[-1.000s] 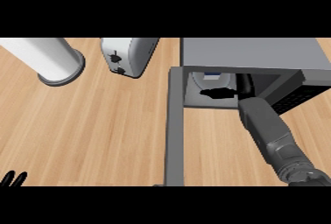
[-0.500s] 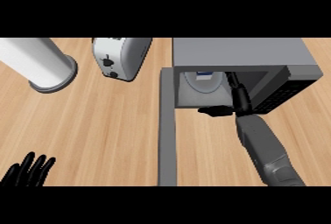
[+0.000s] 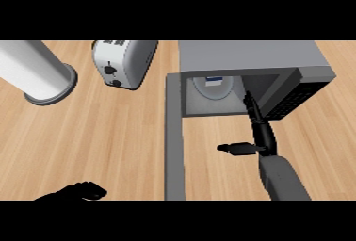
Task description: Pick up the milk, place it into the microwave and close the microwave
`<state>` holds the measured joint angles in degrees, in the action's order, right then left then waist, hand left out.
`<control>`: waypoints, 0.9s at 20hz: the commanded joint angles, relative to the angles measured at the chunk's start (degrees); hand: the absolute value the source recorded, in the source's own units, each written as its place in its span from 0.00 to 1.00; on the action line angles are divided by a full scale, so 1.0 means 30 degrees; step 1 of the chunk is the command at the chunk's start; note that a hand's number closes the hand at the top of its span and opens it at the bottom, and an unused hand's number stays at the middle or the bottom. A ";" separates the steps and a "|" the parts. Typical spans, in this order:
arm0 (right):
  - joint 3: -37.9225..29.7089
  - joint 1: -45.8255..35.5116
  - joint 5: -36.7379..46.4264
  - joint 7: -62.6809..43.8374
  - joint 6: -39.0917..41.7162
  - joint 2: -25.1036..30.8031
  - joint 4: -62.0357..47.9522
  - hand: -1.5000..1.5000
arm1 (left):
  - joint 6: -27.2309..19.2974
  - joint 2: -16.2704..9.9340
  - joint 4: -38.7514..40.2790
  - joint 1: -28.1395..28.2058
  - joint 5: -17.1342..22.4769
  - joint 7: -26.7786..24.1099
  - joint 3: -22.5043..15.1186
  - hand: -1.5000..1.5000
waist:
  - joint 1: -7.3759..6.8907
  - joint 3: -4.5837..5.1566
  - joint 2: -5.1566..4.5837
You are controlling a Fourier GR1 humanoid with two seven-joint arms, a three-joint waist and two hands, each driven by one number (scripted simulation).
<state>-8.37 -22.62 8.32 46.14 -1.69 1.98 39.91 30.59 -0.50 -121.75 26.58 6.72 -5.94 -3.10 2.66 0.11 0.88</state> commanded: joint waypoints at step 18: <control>0.0946 1.4568 -0.1572 -0.2924 0.2210 0.2098 1.7309 0.00 | -0.1310 0.0159 1.0791 -1.0321 -0.7146 0.1069 -0.5957 1.00 | -0.0095 -0.0008 -0.0316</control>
<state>-4.60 16.28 4.32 38.30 4.44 6.94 86.65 26.50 -0.32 -97.80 1.40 -10.44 -1.11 -16.99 2.44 0.09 0.06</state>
